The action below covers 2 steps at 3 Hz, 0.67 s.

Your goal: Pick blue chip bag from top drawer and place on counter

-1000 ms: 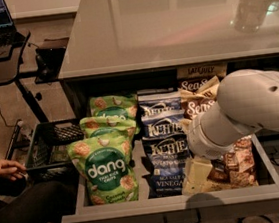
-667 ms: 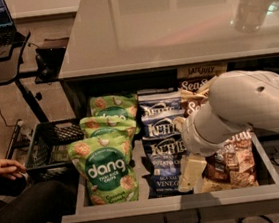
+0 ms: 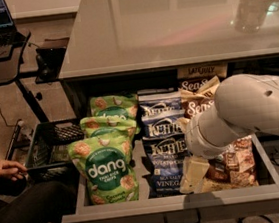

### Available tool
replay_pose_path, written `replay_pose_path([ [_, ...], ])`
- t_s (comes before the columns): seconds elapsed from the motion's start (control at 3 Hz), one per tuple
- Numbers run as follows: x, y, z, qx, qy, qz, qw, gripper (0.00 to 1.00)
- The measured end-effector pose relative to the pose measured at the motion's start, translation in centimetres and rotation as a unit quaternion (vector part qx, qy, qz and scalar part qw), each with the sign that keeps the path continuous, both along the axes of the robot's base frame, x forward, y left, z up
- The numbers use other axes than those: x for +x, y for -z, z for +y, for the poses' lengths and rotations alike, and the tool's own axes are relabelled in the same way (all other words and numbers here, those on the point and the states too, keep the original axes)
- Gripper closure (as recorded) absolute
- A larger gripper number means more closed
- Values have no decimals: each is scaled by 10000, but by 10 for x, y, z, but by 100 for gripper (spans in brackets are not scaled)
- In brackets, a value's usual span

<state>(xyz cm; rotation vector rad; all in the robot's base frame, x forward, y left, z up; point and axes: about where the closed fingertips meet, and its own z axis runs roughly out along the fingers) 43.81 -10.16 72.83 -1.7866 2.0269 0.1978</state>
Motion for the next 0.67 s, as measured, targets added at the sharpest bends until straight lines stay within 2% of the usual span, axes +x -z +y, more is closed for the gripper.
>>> replay_pose_path([
  [0.33, 3, 17, -2, 39, 163, 5, 9999, 0],
  [0.67, 11, 31, 0, 23, 215, -19, 9998, 6],
])
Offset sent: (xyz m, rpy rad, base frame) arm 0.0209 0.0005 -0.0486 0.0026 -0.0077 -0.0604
